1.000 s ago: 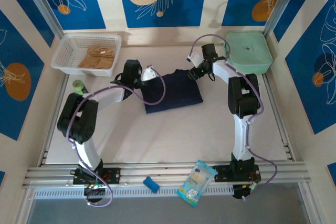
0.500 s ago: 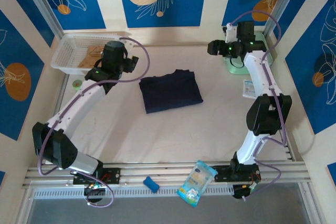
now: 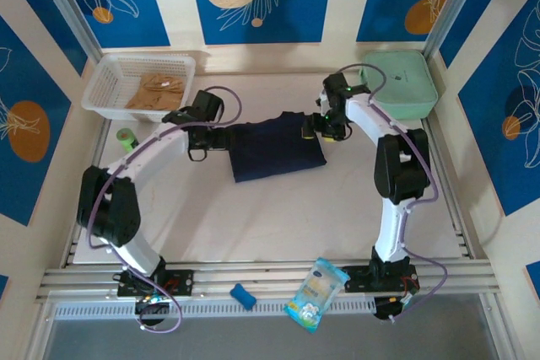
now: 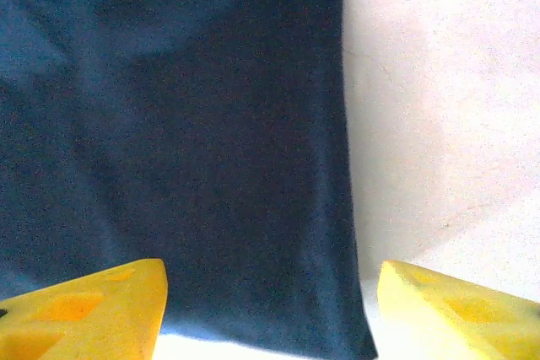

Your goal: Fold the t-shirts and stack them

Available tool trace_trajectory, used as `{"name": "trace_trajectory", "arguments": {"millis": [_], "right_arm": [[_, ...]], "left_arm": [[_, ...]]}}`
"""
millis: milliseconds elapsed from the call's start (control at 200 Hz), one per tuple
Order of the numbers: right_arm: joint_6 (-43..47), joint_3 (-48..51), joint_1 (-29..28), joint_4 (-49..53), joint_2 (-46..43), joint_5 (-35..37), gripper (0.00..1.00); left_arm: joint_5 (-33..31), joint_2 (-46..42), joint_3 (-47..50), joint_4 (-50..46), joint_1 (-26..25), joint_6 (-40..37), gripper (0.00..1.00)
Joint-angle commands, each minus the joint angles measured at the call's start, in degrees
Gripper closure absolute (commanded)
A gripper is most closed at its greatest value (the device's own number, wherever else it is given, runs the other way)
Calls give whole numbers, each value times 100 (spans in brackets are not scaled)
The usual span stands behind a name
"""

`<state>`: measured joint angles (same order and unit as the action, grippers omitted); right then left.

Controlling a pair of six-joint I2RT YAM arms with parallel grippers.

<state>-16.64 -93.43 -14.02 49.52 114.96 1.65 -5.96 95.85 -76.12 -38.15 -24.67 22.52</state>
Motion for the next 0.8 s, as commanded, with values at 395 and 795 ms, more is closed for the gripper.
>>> {"name": "trace_trajectory", "arguments": {"millis": [395,795], "right_arm": [[-233,-306,-237,118,899,430,48],[-418,-668,-215,94,1459,131,92]], "left_arm": [[-6,1818,-809,210,-434,603,36],[-92,2880,-1456,295,-426,411,69]]}}
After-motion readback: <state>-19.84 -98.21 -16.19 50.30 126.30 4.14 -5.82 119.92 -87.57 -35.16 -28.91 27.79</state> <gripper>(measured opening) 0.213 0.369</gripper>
